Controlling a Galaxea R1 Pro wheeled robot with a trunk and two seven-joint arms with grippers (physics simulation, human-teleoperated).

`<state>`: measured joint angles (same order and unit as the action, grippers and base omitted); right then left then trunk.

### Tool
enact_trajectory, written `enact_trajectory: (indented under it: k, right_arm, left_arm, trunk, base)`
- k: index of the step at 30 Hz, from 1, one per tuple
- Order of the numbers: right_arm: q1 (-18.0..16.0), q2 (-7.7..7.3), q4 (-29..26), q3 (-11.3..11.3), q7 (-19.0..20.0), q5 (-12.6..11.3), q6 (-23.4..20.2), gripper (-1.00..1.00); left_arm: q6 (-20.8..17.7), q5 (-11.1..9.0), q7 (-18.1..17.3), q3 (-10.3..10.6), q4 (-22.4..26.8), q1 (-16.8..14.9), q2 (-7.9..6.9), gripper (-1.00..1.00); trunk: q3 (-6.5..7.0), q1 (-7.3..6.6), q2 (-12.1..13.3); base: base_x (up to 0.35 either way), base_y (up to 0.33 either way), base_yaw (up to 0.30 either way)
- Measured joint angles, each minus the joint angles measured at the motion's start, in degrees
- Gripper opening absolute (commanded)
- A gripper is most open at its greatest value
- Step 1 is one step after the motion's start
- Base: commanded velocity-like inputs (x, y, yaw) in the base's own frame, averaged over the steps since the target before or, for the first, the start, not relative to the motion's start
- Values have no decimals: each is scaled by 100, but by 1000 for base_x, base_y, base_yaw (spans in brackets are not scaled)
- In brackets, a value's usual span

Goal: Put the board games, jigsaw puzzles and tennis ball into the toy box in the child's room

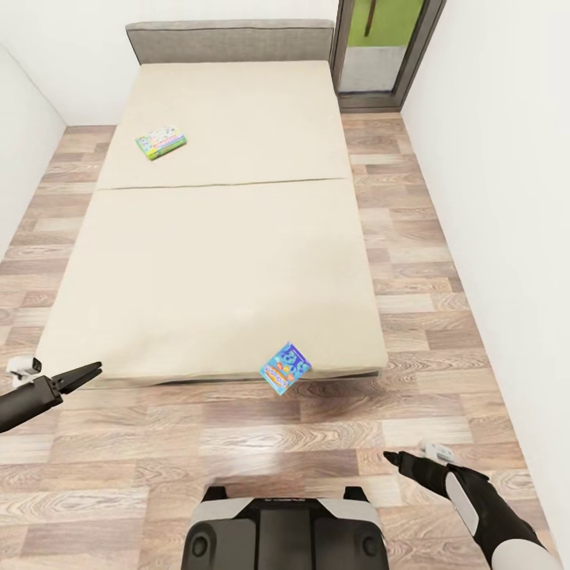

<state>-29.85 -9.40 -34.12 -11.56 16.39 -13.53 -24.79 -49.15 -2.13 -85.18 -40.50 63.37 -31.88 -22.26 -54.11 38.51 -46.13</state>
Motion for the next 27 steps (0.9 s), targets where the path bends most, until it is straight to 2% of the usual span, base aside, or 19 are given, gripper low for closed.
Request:
enact_trajectory:
  k: [2, 3, 5, 7, 14, 17, 20, 21, 27]
  right_arm:
    - [8, -1, 3, -135, 362, -27, 9, 100]
    - [14, 2, 4, -270, 706, -37, 23, 100]
    - [19, 8, 0, -418, 1107, -19, 80, 100]
    - [22, 12, 5, -502, 1333, -24, 207, 100]
    - [32, 79, 21, -592, 1516, -83, 708, 100]
    - [33, 103, 38, -622, 1566, -128, 812, 100]
    - [34, 114, 52, -673, 1605, -273, 836, 100]
    - [32, 116, 63, -691, 1617, -388, 831, 100]
    - [30, 114, 286, -711, 1636, -712, 821, 100]
  left_arm:
    - [-14, -1, -31, -1, 0, 0, -10, 100]
    - [-26, 1, -86, -1, 0, 0, -34, 100]
    - [-39, 2, -209, 0, 0, 1, -92, 100]
    - [-49, 12, -381, 0, 0, 5, -133, 100]
    - [-63, 40, -455, -9, 0, 8, -199, 100]
    - [-67, 41, -455, -18, 0, 8, -287, 100]
    - [-81, 45, -455, -23, 0, 8, -389, 100]
    - [-116, 47, -455, -22, 0, 10, -432, 100]
    - [-261, 53, -455, 13, -7, 15, -502, 100]
  trunk:
    - [-36, 44, -80]
    - [-54, 66, -120]
    - [-90, 110, -201]
    - [-126, 154, -281]
    - [-252, 308, -562]
    - [-306, 374, -683]
    - [-359, 440, -803]
    - [-377, 462, -843]
    - [-485, 593, -1084]
  base:
    - [0, 0, 0]
    - [0, 0, 0]
    - [0, 0, 0]
    - [0, 0, 0]
    - [0, 0, 0]
    - [0, 0, 0]
    - [0, 0, 0]
    - [0, 0, 0]
    - [0, 0, 0]
